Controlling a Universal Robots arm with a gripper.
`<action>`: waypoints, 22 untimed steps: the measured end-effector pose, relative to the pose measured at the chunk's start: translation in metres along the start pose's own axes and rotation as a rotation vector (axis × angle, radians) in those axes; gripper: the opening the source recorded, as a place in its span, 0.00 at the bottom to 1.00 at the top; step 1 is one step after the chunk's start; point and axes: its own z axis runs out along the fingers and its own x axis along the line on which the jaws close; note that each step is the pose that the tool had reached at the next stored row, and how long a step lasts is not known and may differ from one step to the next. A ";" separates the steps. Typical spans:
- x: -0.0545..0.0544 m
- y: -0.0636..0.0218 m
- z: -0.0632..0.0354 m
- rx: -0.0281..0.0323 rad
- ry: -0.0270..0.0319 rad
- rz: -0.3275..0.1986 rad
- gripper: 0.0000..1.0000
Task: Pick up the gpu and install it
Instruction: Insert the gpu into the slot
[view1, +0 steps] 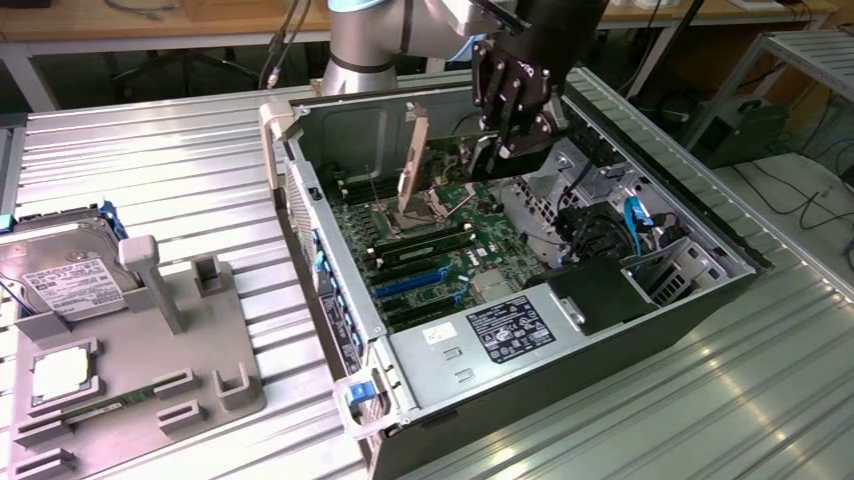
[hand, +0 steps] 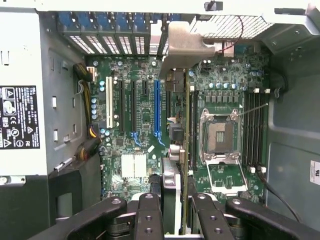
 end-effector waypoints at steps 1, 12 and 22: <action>0.000 0.0011 0.0006 -0.0001 0.0001 -0.002 0.28; 0.000 0.0084 0.0145 0.0120 0.0001 -0.023 0.28; -0.001 0.0271 0.0365 0.0201 0.0002 -0.024 0.28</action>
